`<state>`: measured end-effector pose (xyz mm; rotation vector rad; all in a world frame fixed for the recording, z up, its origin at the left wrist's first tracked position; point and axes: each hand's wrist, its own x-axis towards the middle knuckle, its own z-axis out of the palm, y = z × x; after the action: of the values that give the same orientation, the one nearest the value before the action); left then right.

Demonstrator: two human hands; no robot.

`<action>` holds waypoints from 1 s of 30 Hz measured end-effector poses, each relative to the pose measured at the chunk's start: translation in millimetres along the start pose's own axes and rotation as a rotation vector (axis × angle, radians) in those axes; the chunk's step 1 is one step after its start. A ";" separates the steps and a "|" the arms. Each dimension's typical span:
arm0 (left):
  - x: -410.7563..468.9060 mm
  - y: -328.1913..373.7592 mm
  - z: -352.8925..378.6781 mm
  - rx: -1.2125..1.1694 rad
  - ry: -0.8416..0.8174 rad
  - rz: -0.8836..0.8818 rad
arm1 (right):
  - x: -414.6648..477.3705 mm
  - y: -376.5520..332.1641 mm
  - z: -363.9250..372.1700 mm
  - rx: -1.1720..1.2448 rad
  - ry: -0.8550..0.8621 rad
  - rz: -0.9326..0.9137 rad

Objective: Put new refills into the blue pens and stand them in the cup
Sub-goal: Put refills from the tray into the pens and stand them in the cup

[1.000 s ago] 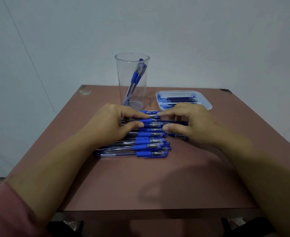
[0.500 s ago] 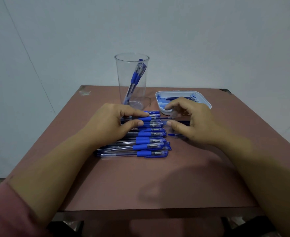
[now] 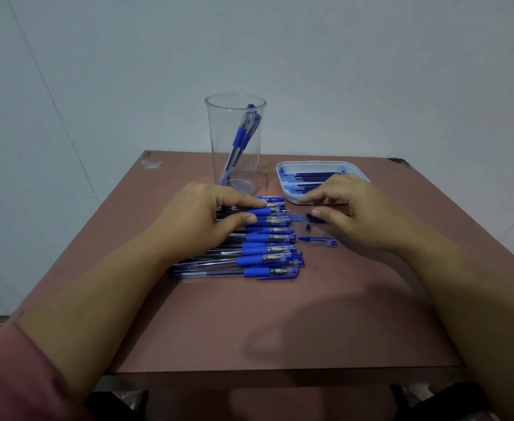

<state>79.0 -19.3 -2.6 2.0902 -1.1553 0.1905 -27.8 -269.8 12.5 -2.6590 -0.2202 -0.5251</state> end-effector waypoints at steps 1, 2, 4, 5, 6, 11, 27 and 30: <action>-0.1 -0.1 0.0 0.000 -0.002 0.001 | -0.6 0.9 -2.1 -0.035 -0.041 0.009; -0.1 -0.1 0.1 0.000 -0.002 0.003 | -0.9 1.2 -3.0 -0.059 -0.081 0.021; 0.1 -0.6 0.1 -0.002 0.004 0.005 | -0.3 0.4 -2.9 -0.082 -0.130 0.036; 0.0 -0.5 0.2 -0.002 0.005 0.006 | 0.5 0.6 -2.4 -0.090 -0.143 0.041; -0.1 -0.2 0.1 -0.001 0.003 0.007 | 1.3 0.8 -1.4 -0.099 -0.156 0.044; 0.0 -0.1 0.4 0.007 -0.002 -0.001 | 3.7 -0.4 1.0 -0.116 -0.200 0.060; -0.3 4.7 -0.2 0.007 0.021 0.030 | 1.7 -27.2 18.9 0.321 0.095 -0.012; -0.2 4.3 0.3 0.008 0.028 0.040 | 2.9 -26.7 24.1 0.311 0.125 -0.010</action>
<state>75.5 -20.7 -0.7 2.0665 -1.1816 0.2435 -23.4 -235.3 3.3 -2.3167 -0.2558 -0.6047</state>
